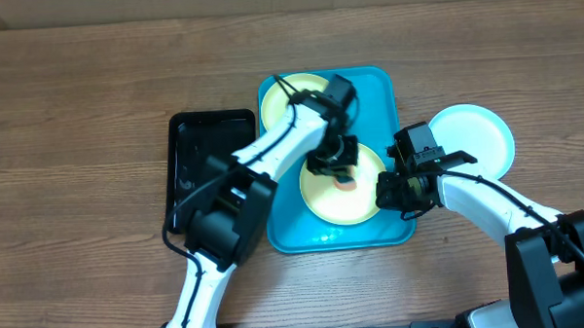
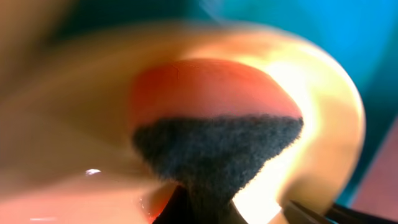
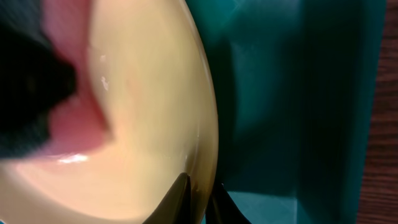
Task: Clean dirty plates on tray and stack at the side
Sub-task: 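Scrub the red sauce on the yellow plate with the left-held sponge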
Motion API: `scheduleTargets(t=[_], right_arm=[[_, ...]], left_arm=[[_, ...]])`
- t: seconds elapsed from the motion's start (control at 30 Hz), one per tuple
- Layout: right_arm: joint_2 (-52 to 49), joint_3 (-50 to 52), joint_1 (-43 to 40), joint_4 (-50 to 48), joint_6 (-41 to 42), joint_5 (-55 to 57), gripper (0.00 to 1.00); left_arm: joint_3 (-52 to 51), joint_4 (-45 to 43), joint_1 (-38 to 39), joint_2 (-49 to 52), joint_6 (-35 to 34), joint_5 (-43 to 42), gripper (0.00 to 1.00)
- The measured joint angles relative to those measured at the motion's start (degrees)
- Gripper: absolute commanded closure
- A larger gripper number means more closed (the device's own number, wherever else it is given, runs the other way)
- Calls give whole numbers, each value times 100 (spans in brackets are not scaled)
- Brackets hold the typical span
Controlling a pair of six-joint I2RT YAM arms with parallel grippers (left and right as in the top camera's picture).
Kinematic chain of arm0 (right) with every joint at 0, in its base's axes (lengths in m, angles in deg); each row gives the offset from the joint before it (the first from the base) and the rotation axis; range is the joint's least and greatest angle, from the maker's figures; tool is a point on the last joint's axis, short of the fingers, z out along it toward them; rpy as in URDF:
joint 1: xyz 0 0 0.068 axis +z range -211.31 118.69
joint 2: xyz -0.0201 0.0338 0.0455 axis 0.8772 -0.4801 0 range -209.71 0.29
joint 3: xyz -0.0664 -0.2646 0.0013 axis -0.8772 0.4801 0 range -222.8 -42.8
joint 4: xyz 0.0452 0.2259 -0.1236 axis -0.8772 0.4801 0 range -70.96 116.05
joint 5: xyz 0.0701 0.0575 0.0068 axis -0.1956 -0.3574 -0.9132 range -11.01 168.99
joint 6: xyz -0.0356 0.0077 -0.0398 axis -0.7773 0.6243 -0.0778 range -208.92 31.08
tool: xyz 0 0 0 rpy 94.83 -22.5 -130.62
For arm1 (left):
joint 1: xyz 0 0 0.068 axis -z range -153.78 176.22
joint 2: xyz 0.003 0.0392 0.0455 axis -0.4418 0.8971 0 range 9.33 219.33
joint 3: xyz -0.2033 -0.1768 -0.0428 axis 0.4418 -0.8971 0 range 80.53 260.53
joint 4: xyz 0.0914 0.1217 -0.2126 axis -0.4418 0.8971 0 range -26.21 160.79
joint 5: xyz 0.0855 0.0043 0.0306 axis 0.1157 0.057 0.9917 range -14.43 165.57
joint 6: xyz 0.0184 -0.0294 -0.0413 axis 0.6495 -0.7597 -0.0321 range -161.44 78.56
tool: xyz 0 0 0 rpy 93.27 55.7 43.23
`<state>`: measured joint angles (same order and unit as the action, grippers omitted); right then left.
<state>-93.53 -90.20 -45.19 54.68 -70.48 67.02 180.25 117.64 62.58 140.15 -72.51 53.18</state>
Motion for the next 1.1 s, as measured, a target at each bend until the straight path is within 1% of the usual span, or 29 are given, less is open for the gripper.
scheduleTargets(t=[0.2, 0.33, 0.47, 0.57, 0.7, 0.93, 1.1], right_arm=[[0, 0, -2, 17, -7, 28, 90], [0, 0, 0, 15, -4, 33, 90], [0, 0, -2, 20, -2, 33, 90], [0, 0, -2, 15, -4, 33, 90], [0, 0, 0, 9, -4, 17, 90], [0, 0, 0, 7, 0, 15, 90], [0, 0, 0, 28, 0, 26, 90]], left_arm=[[28, 815, 144, 24, -46, -52, 96], [57, 1478, -9, 24, -254, 380, 96], [133, 1932, -162, 35, -387, 1137, 96], [181, 2024, -168, 35, -472, 1609, 96], [232, 1919, -114, 35, -507, 1980, 96], [234, 1797, -109, 33, -505, 2079, 96], [234, 1604, -155, 22, -501, 1971, 96]])
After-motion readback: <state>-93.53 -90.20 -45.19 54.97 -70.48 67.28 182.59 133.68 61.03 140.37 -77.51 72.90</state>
